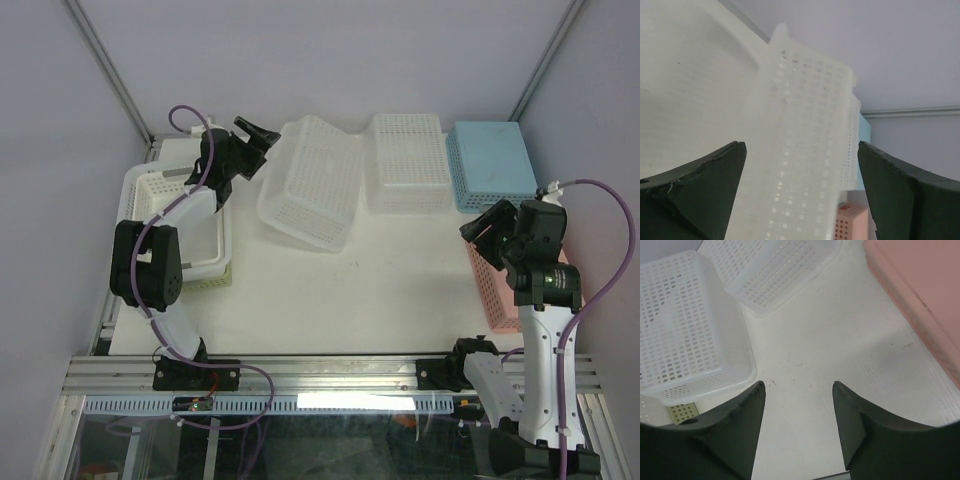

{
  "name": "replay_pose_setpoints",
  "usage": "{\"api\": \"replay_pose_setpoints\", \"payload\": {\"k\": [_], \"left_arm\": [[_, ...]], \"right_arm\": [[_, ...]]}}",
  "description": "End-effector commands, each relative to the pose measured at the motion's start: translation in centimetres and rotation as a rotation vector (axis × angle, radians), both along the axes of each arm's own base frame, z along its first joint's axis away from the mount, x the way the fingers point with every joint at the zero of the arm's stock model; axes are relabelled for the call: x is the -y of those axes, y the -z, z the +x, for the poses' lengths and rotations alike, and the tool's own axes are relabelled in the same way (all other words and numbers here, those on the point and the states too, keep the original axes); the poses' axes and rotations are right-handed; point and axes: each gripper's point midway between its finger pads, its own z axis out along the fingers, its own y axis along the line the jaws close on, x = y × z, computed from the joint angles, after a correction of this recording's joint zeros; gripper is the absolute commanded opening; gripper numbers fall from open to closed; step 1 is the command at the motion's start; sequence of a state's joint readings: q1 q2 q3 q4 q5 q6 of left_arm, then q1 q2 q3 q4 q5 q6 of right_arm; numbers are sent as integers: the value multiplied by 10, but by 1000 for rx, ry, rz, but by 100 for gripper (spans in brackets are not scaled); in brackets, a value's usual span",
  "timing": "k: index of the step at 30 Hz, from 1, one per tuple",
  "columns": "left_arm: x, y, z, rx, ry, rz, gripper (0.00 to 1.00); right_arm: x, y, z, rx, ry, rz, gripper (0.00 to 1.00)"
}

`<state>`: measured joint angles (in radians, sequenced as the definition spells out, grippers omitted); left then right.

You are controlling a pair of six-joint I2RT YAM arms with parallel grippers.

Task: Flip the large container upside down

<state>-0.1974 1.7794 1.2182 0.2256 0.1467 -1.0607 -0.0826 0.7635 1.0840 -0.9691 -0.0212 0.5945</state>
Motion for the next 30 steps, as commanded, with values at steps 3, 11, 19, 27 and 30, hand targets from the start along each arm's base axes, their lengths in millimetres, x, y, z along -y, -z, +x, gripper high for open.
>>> {"api": "replay_pose_setpoints", "payload": {"k": [3, 11, 19, 27, 30], "left_arm": [[-18, -57, 2, 124, -56, 254, 99], [13, -81, -22, 233, 37, 504, 99], [77, -28, -125, 138, 243, 923, 99], [50, 69, -197, -135, 274, 985, 95], [36, 92, -192, -217, 216, 1048, 95]], "right_arm": [[-7, -8, 12, 48, -29, 28, 60], [-8, -8, 11, 47, -36, 32, 60], [-8, 5, 3, 27, -33, 30, 60], [-7, 9, 4, 18, -40, 18, 60], [-10, 9, 7, 14, -51, 29, 60]]}}
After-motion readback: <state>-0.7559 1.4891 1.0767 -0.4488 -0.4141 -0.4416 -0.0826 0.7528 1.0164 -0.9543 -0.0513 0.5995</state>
